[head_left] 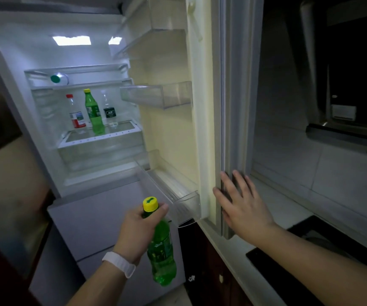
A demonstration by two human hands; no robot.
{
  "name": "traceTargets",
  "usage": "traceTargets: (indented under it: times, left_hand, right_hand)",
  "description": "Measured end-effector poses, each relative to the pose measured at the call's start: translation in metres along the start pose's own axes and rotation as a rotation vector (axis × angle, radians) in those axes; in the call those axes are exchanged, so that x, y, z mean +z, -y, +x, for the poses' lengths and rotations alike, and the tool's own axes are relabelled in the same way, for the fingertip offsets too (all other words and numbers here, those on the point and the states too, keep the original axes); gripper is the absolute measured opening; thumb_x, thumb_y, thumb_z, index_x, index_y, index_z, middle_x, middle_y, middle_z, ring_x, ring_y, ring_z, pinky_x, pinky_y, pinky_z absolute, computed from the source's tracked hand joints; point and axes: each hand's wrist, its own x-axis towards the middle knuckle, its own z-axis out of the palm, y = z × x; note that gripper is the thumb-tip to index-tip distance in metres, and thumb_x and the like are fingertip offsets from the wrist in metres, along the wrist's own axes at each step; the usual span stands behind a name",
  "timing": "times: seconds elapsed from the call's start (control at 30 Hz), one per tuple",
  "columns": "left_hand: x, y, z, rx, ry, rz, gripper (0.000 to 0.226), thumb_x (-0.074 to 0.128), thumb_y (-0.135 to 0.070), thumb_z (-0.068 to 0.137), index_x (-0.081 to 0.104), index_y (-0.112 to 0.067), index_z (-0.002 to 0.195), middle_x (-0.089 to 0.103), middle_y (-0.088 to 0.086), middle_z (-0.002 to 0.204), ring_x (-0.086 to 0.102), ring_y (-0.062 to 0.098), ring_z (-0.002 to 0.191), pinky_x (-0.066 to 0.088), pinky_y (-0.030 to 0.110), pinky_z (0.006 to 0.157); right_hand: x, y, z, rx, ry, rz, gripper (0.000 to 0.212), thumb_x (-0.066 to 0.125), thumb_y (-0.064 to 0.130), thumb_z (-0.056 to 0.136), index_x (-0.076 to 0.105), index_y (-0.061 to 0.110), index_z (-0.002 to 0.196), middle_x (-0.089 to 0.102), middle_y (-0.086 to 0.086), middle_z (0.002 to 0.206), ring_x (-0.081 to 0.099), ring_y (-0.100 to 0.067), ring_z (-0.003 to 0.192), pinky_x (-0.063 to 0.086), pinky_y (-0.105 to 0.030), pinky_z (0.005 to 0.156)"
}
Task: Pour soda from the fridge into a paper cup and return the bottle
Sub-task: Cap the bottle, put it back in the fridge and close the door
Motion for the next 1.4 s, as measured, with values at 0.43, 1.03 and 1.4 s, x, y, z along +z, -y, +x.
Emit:
traceTargets:
  times: [0.43,1.03,1.4]
  left_hand:
    - [0.051,0.004,0.013,-0.019,-0.001,0.052,0.007,0.076,-0.022,0.083,0.076,-0.017,0.078,0.072,-0.003,0.069,0.065,0.004,0.063,0.05,0.028,0.064]
    - [0.071,-0.007,0.025,0.008,0.013,0.076,0.01,0.076,-0.026,0.084,0.076,-0.023,0.075,0.072,-0.007,0.068,0.064,0.004,0.065,0.051,0.031,0.069]
    - [0.071,-0.015,0.028,0.045,0.046,0.046,0.009,0.074,-0.022,0.085,0.075,-0.02,0.077,0.071,-0.01,0.066,0.063,-0.003,0.06,0.048,0.011,0.056]
  right_hand:
    - [0.032,-0.078,-0.004,0.047,0.077,0.001,0.075,0.082,0.03,0.065,0.054,0.012,0.132,0.022,-0.021,0.152,0.023,-0.046,0.136,0.034,-0.056,0.103]
    - [0.049,-0.11,0.0,0.1,0.238,-0.093,0.074,0.078,0.034,0.068,0.05,0.011,0.133,0.025,-0.016,0.154,0.023,-0.039,0.139,0.025,-0.057,0.108]
    - [0.039,-0.103,0.004,0.095,0.267,-0.117,0.064,0.064,0.038,0.08,0.048,0.012,0.136,0.023,-0.016,0.156,0.02,-0.038,0.141,0.022,-0.06,0.109]
